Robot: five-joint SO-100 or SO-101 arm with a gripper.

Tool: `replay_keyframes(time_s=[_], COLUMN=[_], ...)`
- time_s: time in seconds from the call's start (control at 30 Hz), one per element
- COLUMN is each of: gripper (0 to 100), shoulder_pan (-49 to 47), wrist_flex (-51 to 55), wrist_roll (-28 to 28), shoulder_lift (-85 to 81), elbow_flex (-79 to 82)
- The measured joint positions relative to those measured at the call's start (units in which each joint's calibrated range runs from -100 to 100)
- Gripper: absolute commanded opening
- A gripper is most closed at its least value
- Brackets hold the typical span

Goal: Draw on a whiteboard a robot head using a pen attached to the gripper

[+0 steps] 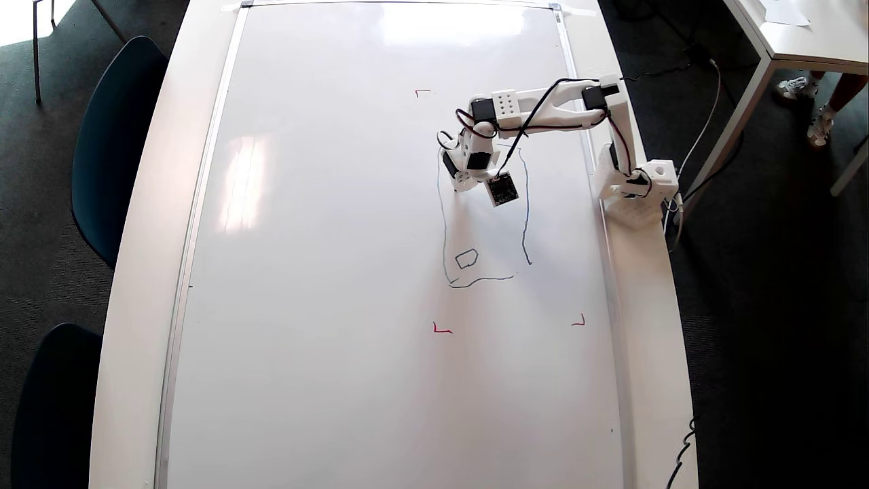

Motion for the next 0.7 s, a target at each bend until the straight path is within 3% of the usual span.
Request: replay_keyframes(time_s=[0.7], gripper=[1], shoulder_pan=[2.7], wrist_flex=[3.7], wrist_roll=[5.4], shoulder_lift=[-1.3], elbow_flex=[1.6])
